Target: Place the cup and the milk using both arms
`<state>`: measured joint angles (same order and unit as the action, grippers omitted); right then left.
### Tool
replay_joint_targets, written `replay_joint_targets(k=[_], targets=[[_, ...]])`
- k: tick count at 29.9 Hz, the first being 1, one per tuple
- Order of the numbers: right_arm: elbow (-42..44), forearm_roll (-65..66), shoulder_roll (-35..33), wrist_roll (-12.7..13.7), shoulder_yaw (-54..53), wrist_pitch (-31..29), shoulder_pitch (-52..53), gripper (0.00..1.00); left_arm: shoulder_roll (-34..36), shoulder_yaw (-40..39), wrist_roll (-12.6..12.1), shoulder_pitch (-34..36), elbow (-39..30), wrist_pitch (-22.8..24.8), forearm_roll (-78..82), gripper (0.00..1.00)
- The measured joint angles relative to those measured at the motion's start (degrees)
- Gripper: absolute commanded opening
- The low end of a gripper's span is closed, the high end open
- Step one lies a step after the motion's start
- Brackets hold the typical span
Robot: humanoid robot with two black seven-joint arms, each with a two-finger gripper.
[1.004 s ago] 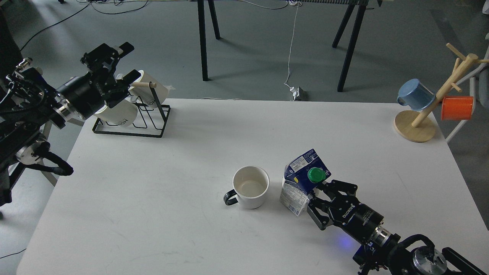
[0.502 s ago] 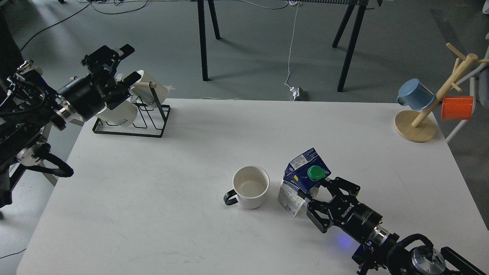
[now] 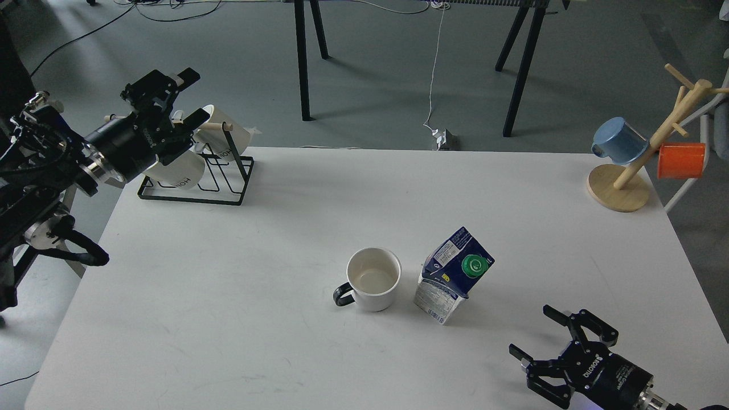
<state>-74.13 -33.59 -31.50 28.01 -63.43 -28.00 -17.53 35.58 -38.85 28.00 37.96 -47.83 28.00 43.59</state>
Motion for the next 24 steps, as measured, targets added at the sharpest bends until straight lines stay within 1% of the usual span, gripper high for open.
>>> replay_joint_targets(k=[3,6,9,11,14,19,22,24], targets=[[1.54,-0.4,-3.8,0.0,-6.76,0.0,-3.05,1.0,-0.03,0.0,0.0,-1.15,0.03,0.0,0.17,0.9],[4.4,-0.58,-6.02,-0.03,-15.39,0.0,-3.91,1.0,-0.06,0.0,0.0,-1.91,0.03,0.0,0.45,0.9],[6.08,-0.59,-7.48,-0.03,-21.78,0.0,-2.14,1.0,0.05,-0.09,0.0,-2.89,0.02,0.0,0.52,0.91],[6.46,-0.46,-9.21,-0.01,-23.17,0.0,1.58,1.0,0.14,-0.15,0.0,-3.38,-0.04,0.0,0.53,0.91],[8.01,-0.16,-11.89,-0.02,-21.26,0.0,9.7,1.0,0.27,-0.24,0.0,-4.3,-0.09,0.0,0.53,0.91],[15.62,0.01,-12.5,-0.01,-12.83,0.0,25.54,1.0,0.45,-0.24,0.0,-5.61,-0.23,0.0,0.53,0.91],[19.09,0.02,-12.08,-0.01,-9.62,0.0,30.72,1.0,0.52,-0.52,0.0,-5.71,-0.26,0.0,0.53,0.91],[20.29,0.02,-11.5,-0.01,-8.96,0.0,31.88,1.0,0.65,-0.78,0.0,-5.71,-0.25,0.0,0.42,0.91]])
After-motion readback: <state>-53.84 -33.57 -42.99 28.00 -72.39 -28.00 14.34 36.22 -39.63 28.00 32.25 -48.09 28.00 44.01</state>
